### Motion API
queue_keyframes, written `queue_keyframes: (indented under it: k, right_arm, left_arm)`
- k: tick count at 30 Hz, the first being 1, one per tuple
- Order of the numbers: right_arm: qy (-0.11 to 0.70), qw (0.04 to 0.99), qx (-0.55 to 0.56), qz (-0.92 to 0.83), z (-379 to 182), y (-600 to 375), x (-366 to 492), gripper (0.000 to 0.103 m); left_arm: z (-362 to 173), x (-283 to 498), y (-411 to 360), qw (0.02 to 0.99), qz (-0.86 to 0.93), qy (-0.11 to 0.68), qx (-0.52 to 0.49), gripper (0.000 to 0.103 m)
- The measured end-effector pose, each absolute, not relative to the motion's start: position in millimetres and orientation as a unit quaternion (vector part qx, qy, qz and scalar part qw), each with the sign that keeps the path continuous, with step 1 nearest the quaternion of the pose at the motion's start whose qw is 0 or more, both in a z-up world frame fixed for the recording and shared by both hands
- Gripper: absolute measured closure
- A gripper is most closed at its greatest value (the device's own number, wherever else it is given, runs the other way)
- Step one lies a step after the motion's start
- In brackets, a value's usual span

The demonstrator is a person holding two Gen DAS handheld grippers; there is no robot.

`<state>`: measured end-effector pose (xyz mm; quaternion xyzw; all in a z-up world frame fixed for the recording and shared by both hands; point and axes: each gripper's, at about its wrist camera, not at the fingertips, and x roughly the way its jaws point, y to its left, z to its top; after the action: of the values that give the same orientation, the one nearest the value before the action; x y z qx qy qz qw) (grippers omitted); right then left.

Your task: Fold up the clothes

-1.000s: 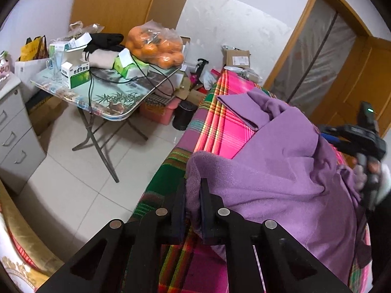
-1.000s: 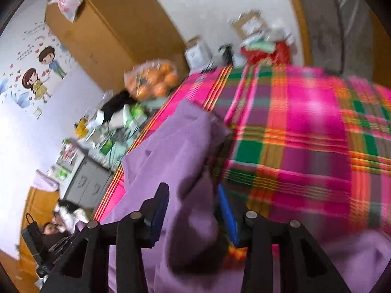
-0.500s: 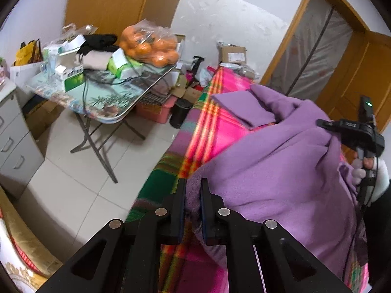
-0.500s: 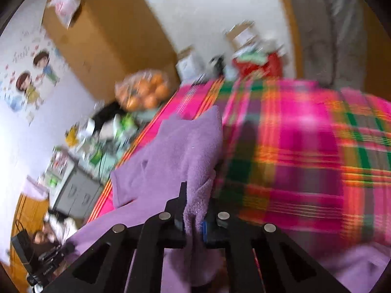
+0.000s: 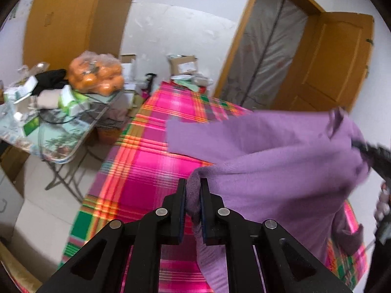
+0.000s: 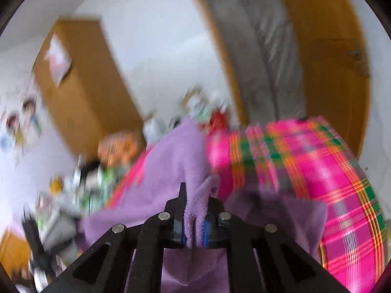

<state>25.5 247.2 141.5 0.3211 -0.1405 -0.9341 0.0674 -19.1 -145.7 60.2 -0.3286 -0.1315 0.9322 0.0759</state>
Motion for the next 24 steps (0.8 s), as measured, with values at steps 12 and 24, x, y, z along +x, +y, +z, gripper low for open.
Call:
queue_keyframes:
  k: [12, 24]
  right_arm:
    - [-0.151, 0.191, 0.327, -0.913, 129, 229, -35, 0.063]
    - [-0.045, 0.2, 0.488, -0.849, 40, 182, -174, 0.057]
  left_arm:
    - [26, 24, -238, -0.034, 0.916, -0.195, -0.347, 0.093]
    - [11, 25, -234, -0.038, 0.91, -0.191, -0.366, 0.093]
